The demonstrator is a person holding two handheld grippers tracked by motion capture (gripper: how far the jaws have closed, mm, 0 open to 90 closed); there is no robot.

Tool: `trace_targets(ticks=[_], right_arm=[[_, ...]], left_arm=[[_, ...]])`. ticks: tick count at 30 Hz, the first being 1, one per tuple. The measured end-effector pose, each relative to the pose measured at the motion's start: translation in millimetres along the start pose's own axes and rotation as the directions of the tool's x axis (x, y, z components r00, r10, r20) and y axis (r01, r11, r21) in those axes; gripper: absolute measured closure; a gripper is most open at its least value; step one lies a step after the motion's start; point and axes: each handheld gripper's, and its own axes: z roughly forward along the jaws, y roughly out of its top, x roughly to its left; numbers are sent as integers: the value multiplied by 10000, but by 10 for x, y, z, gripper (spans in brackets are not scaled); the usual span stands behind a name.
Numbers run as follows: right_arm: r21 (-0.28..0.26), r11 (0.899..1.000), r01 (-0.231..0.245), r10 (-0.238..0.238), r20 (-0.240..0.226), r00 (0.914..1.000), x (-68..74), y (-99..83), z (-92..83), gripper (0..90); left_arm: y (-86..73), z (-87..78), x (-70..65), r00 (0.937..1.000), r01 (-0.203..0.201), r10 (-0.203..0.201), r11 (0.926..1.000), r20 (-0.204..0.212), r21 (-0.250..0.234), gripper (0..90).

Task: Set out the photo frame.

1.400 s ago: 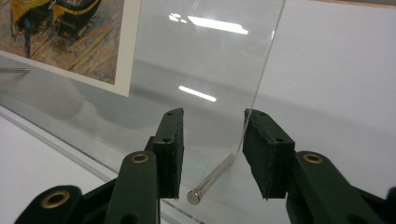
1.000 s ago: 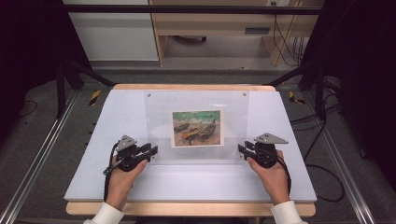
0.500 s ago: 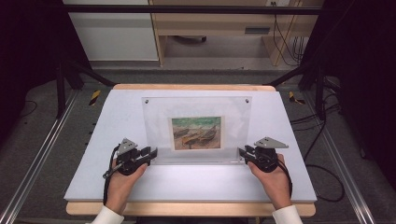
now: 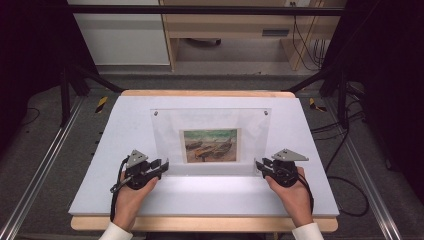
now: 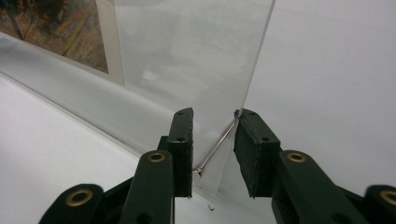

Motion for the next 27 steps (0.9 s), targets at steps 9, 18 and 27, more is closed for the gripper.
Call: trace_targets(ticks=[9, 18, 27], right_arm=[[114, 9999, 62, -61, -27, 10000, 15, -20, -12, 683], [224, 9996, 192, -192, 24, 9998, 30, -43, -22, 684], [216, 9996, 206, -206, 15, 9998, 28, -45, -23, 684]], left_arm=[[-13, 1, -16, 9999, -102, 102, 9999, -35, 82, 607], [-20, 3, -39, 9996, -274, 276, 9995, -104, 156, 596], [-23, 3, -43, 9995, -279, 281, 9995, -127, 137, 596]])
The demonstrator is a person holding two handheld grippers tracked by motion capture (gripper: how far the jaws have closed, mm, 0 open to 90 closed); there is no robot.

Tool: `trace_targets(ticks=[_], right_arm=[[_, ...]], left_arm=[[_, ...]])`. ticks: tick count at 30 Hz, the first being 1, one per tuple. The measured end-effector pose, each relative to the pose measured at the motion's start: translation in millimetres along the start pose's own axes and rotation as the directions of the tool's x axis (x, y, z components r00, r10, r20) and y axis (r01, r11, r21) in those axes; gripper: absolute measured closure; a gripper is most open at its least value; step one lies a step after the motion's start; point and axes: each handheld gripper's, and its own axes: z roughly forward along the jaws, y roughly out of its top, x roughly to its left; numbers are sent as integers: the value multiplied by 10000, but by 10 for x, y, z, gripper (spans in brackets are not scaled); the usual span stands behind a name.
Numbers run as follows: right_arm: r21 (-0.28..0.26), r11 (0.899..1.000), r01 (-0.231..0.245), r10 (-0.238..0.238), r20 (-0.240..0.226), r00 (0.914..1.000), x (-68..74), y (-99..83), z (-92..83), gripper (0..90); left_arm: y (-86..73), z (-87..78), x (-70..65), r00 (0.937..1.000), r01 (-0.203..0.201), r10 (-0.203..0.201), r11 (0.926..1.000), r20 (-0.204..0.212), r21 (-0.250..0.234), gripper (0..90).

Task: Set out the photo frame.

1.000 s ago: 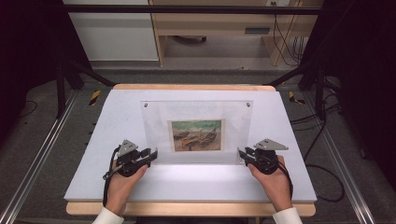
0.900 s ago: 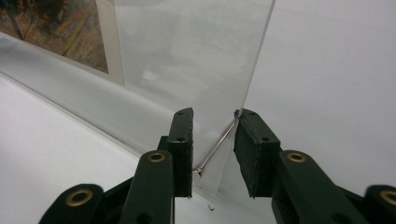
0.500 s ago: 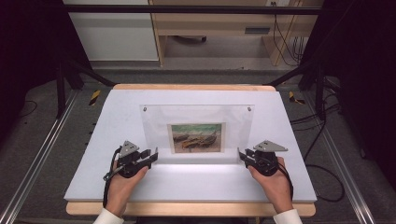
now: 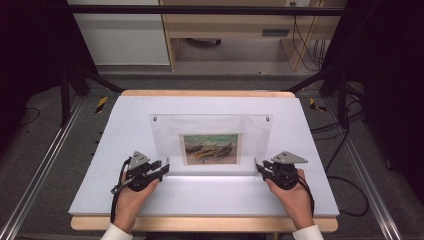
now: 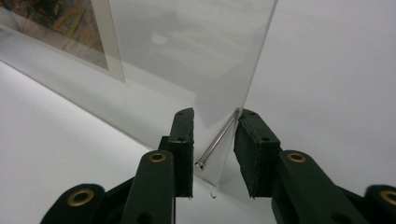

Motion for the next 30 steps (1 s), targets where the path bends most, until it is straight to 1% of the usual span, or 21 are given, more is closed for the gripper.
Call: trace_targets(ticks=[25, 27, 30], right_arm=[[5, 10000, 46, -46, -11, 10000, -1, -4, -1, 686], [23, 10000, -11, 11, 14, 10000, 7, -9, -1, 686], [27, 10000, 65, -65, 10, 10000, 5, -9, -5, 687]], left_arm=[[-1, 0, -10, 10000, -24, 23, 10000, -38, -9, 591], [-1, -1, -13, 10000, -46, 46, 10000, -53, -10, 590], [0, -1, -17, 10000, -64, 64, 10000, -50, -6, 586]])
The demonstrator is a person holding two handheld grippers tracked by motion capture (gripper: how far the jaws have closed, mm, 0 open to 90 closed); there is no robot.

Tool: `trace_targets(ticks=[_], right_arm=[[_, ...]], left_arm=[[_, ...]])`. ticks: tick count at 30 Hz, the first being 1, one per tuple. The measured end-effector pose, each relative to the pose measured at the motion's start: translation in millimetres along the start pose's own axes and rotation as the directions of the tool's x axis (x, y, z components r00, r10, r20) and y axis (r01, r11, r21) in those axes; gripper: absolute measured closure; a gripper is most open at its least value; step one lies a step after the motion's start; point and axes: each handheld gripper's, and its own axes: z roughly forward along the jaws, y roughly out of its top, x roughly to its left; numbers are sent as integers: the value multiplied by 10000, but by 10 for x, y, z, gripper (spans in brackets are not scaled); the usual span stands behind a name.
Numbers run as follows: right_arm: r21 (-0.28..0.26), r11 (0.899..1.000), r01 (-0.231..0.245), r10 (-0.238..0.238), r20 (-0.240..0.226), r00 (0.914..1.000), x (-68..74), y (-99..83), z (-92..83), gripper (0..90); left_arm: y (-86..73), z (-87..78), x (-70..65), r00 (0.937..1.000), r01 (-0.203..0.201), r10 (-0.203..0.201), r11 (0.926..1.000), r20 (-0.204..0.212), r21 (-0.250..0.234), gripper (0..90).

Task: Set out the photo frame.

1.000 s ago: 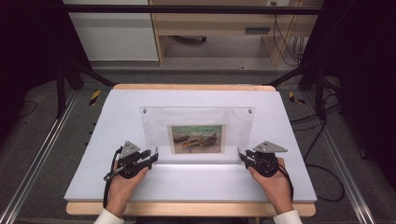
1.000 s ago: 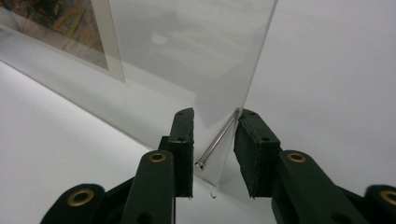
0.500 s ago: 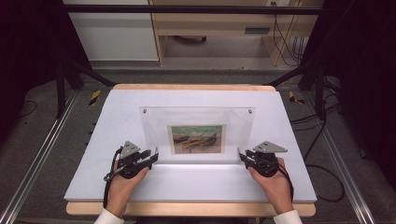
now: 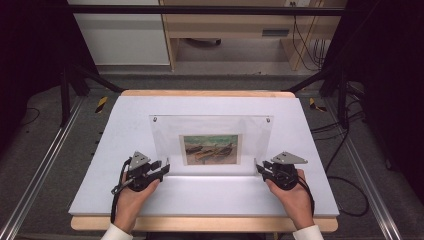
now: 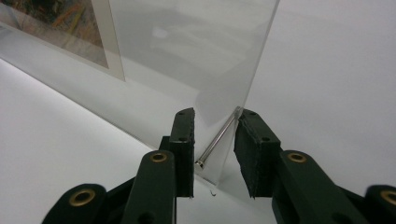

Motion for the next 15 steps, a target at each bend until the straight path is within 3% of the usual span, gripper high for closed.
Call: trace_targets(ticks=[15], right_arm=[[5, 10000, 64, -64, 49, 10000, 9, -6, -2, 688]], left_arm=[[1, 2, -16, 10000, -73, 73, 10000, -63, -20, 577]])
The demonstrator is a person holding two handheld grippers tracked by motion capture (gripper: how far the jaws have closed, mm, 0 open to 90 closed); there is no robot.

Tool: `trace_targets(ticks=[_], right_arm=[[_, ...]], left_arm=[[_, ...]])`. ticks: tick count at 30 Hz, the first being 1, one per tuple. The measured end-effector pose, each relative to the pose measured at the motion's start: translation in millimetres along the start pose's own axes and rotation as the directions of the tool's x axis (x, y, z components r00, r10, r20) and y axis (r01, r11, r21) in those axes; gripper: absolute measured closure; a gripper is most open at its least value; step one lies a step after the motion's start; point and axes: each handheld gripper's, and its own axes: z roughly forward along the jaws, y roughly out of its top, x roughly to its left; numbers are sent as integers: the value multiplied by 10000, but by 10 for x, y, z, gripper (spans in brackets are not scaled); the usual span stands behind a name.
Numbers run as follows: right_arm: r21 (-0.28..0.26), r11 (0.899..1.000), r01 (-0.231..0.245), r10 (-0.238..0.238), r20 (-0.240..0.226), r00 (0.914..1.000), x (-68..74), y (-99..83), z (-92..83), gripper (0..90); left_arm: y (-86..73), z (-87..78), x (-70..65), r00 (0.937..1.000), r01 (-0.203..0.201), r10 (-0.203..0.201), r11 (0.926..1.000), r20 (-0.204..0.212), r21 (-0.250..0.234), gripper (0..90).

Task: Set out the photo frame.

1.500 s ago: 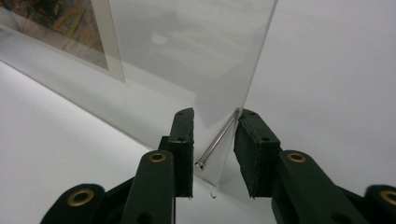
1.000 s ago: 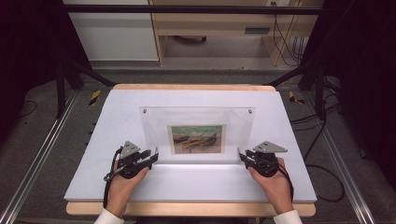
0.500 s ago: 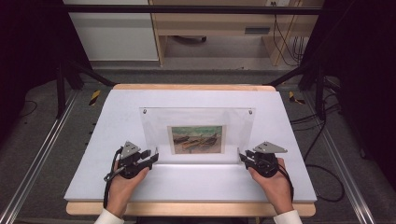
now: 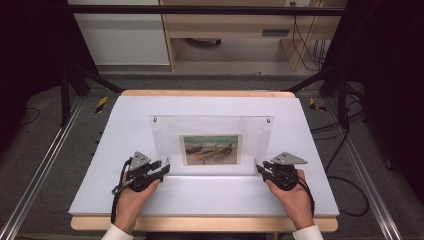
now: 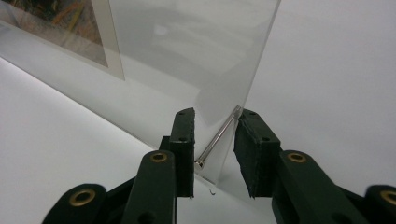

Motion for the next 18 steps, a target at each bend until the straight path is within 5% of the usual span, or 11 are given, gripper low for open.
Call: trace_targets(ticks=[18], right_arm=[[-68, 9999, 98, -98, -14, 10000, 0, -2, 6, 670]], left_arm=[[12, -3, -19, 9985, -514, 514, 9987, -213, 4, 573]])
